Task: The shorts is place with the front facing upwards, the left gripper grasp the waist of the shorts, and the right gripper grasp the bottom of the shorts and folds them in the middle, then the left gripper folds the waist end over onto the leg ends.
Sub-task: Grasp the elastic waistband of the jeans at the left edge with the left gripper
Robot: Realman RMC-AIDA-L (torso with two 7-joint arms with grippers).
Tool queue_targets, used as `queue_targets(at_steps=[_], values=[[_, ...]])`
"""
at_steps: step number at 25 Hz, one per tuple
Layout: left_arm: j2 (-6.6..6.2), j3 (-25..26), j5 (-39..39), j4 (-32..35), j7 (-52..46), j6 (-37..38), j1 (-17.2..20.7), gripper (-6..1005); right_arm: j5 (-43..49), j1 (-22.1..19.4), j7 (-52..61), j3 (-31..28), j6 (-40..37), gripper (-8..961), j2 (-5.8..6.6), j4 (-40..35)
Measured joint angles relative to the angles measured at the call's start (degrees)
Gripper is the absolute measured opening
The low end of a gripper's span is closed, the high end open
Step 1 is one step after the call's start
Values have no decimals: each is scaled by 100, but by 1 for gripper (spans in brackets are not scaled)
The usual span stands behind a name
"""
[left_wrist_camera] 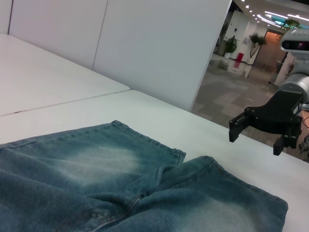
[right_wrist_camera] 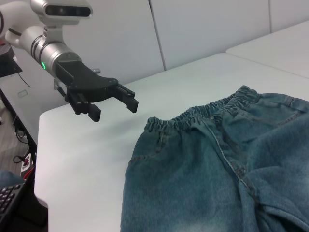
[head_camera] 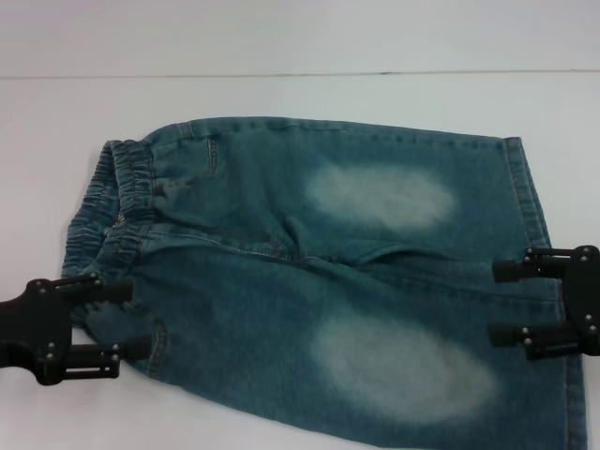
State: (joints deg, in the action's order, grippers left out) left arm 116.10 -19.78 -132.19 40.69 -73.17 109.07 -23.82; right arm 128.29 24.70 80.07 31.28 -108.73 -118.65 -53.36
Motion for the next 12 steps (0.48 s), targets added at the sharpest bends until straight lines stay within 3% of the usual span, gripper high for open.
queue_targets(at_steps=[12], values=[[0,-8,0,15,-5,-21,-9,856,-6,11,-73,1,10,884,-16,19]])
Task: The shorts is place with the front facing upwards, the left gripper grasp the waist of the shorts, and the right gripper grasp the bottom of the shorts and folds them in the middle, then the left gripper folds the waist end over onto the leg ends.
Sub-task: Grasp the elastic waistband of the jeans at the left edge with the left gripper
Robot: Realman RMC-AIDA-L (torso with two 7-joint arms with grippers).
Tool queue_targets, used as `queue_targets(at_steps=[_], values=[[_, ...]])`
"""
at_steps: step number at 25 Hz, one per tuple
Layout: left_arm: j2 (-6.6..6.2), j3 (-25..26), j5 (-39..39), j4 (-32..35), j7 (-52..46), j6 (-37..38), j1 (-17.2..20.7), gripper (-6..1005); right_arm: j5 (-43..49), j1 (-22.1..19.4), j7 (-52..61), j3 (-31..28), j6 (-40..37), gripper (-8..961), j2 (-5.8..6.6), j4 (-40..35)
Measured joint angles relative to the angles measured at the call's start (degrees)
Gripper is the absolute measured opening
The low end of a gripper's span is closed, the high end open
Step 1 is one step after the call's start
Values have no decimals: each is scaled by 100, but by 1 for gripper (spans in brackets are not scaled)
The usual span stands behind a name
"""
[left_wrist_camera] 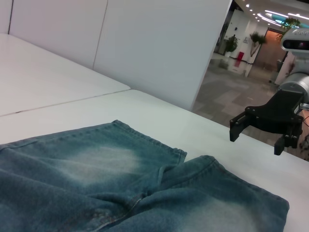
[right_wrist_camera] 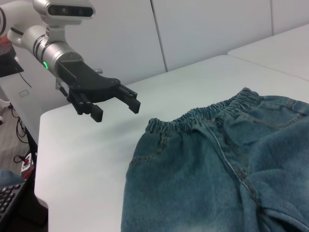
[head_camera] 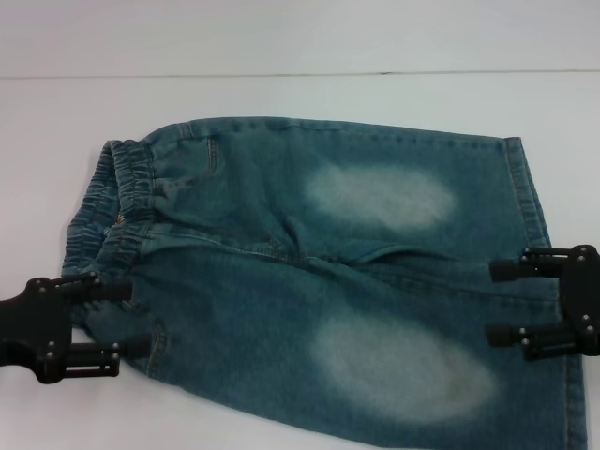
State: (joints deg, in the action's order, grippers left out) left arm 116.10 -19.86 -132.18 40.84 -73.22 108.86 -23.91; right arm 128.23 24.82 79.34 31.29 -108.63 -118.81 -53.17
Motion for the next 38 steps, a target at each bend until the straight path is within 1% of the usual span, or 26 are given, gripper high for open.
queue_targets(at_steps=[5,10,12,14,17,20,23,25,30,36,38], values=[[-1,-22,0,46,-199,-127,-5,855,0,12,-7,10,-32,885,-11,0],[-8,-124,-12,568,-1018,-611,-48,854,0,15,-8,0,-3,885,-18,10],[-9,-173,-62,895,-1387,-811,-91,854,1,19,-7,0,-3,885,-19,10],[-9,-280,-234,1151,-1666,-991,-138,854,1,23,-7,0,-2,885,-19,10],[-48,-496,-801,1428,-2070,-1165,-312,853,1,14,-7,-1,2,885,-19,10],[-92,-663,-1405,1465,-2294,-1150,-510,850,1,3,-7,-1,6,884,-19,9],[-93,-821,-1764,1471,-2417,-1166,-614,835,1,0,-7,-1,9,884,-19,9],[-71,-880,-1887,1490,-2463,-1207,-651,823,1,-5,-7,-1,14,884,-19,8],[20,-939,-1902,1477,-2431,-1483,-665,795,5,-4,-7,0,37,883,-19,8],[169,-1241,-1913,1460,-2412,-1768,-647,763,9,13,-7,0,37,883,-28,13],[185,-1288,-1913,1455,-2411,-1823,-648,752,9,15,-7,0,37,883,-33,15]])
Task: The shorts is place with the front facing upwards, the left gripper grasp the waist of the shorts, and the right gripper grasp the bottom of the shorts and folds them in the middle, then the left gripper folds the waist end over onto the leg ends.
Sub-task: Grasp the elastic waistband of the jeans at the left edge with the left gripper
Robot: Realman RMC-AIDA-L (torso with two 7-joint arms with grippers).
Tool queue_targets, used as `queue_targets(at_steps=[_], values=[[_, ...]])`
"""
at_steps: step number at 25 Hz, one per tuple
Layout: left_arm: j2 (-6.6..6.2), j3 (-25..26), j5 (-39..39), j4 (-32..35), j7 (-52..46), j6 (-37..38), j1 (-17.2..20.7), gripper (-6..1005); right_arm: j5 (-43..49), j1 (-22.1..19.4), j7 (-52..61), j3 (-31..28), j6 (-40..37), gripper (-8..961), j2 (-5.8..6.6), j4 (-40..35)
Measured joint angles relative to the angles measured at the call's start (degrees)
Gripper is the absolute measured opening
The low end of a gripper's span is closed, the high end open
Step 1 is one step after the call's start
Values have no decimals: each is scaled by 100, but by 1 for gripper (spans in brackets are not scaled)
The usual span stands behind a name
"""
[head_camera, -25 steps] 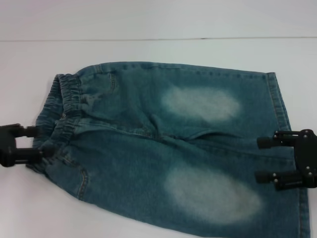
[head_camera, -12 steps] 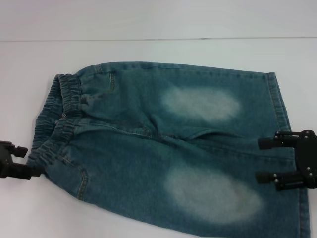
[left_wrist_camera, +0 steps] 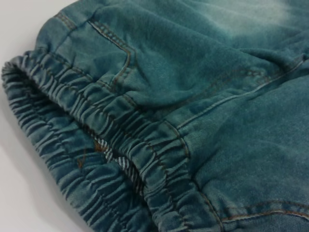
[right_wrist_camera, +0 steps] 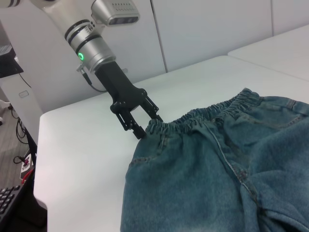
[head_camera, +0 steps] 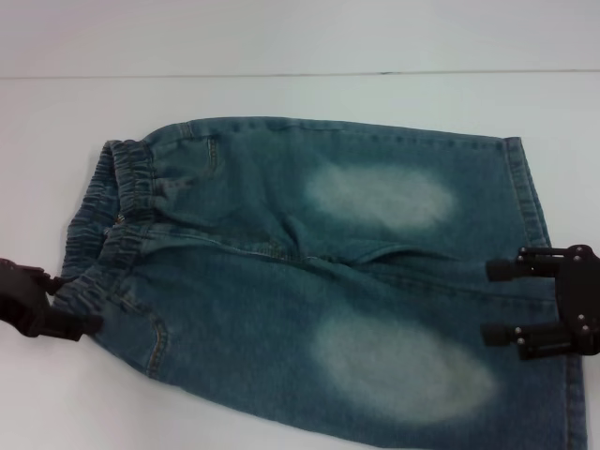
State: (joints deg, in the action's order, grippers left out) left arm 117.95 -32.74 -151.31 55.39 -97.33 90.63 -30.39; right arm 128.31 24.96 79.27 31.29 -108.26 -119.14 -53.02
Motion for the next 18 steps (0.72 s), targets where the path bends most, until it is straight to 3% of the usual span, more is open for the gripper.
queue_targets(at_steps=[11,16,18], values=[[-12,-30,2,-56,3,-6,-62,694,0,-64,25,-7,81,883,-12,3],[-19,-81,-5,-55,4,-24,-80,455,-1,-73,66,-12,117,883,-20,3],[-17,-158,-7,-56,3,-13,-81,297,5,-76,105,-39,118,880,-23,3]])
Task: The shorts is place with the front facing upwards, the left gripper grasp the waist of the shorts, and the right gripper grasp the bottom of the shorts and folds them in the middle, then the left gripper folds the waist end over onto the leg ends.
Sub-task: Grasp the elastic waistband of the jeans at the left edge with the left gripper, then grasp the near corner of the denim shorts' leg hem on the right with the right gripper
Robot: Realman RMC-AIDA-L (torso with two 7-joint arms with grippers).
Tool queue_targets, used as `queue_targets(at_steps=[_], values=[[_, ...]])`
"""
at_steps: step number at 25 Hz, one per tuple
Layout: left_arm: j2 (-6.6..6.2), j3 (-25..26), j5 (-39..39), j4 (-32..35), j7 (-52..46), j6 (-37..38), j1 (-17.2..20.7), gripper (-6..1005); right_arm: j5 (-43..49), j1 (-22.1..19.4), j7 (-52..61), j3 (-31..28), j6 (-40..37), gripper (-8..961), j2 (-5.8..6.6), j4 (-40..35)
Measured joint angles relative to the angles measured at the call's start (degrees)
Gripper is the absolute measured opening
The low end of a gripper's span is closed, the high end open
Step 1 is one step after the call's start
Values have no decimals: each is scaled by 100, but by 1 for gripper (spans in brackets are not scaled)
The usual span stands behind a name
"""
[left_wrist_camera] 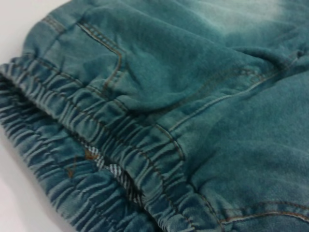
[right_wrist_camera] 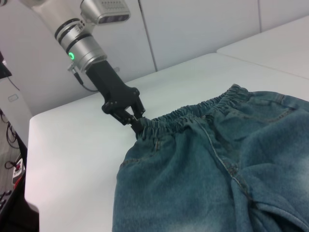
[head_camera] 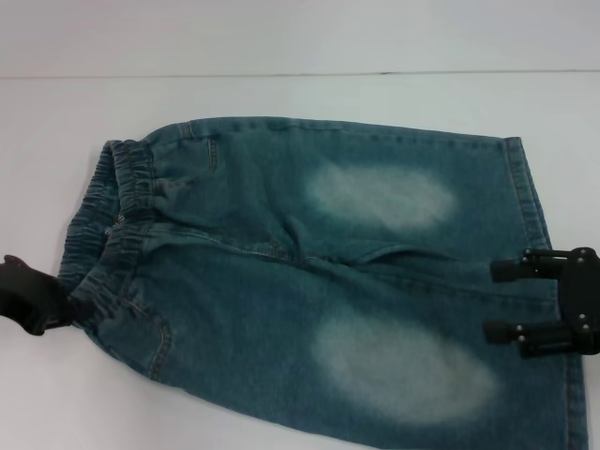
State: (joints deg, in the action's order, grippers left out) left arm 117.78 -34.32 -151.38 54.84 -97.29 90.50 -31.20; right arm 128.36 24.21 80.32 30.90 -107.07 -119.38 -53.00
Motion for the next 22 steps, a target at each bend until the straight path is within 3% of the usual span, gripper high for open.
queue_targets(at_steps=[1,6,12,22], values=[[2,-30,-1,0,0,4,0,218,5,-3,32,-37,-6,879,0,-2],[17,-158,-4,0,-1,-35,-1,141,15,-81,498,-145,-33,874,13,-144],[25,-163,-6,14,-17,-170,4,49,370,-137,2367,-190,-249,867,115,-864],[7,-163,-15,42,0,-239,-10,52,2276,365,4318,343,-687,802,201,-1377]])
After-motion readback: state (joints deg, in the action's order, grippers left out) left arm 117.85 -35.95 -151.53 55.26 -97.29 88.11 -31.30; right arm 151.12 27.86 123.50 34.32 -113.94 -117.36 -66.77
